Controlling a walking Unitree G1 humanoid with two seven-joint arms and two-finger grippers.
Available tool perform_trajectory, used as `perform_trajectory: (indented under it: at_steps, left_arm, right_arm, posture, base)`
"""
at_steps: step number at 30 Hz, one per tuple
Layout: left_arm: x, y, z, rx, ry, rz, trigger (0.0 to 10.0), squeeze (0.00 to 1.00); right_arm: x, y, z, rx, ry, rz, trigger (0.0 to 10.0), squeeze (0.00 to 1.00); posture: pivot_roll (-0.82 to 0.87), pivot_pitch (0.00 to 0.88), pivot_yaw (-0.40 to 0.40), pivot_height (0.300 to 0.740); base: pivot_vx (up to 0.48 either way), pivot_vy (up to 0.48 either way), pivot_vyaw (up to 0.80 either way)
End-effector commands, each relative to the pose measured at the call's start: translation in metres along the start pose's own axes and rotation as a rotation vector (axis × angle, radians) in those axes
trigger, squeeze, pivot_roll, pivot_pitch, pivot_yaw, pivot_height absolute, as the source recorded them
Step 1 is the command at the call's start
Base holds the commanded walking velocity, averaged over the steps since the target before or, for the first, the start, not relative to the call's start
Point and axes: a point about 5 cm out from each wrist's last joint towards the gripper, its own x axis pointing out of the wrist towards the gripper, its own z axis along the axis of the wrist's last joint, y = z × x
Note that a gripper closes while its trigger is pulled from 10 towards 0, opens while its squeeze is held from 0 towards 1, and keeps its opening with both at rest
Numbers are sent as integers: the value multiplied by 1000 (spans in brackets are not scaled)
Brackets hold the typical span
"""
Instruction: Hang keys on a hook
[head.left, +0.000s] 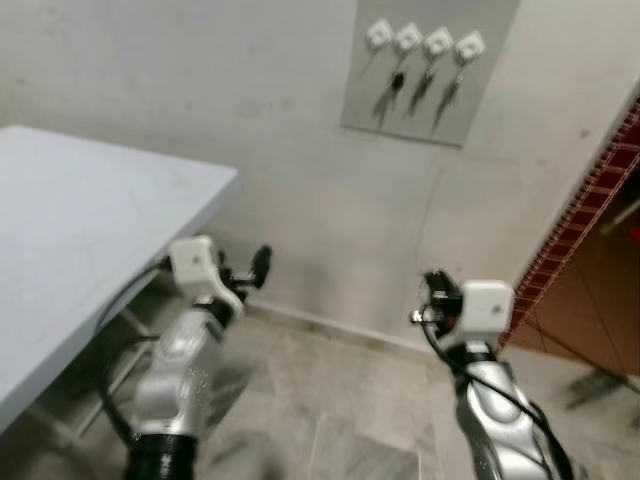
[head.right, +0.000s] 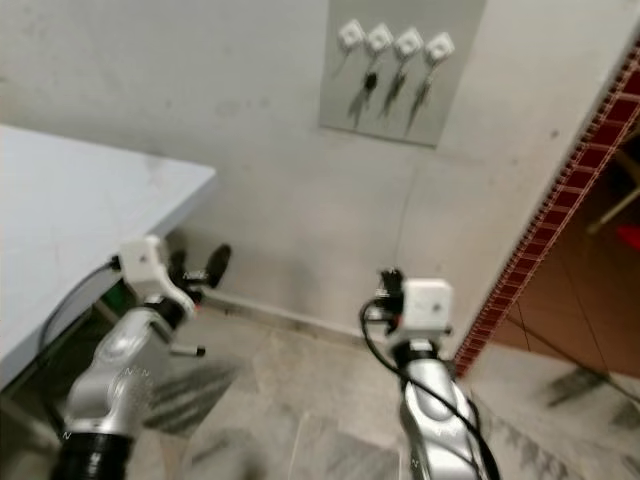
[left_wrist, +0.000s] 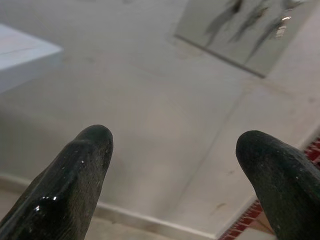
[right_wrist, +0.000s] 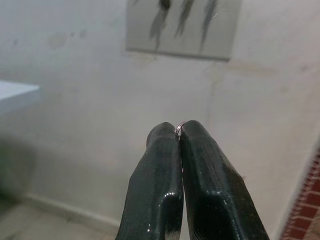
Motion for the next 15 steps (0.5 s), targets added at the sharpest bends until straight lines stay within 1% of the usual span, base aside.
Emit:
perform_trajectory:
  at_steps: [1, 6, 15]
  left_arm:
    - [1, 3, 5, 17, -14, 2, 10000, 0]
    - [1, 3, 6, 13, -22, -22, 10000, 0]
    - [1, 3, 7, 8, -36, -19, 10000, 0]
  right_arm:
    - [2, 3, 5, 8, -25, 17, 10000, 0]
    - [0, 3, 6, -1, -29, 29, 10000, 0]
    - [-2, 2, 6, -2, -33, 38, 10000, 0]
  posture:
    - [-50, 0, -32, 740]
    - [-52, 0, -33, 740]
    - [-54, 0, -36, 740]
  base:
    - [0, 0, 0]
    - [0, 0, 0]
    - [0, 0, 0]
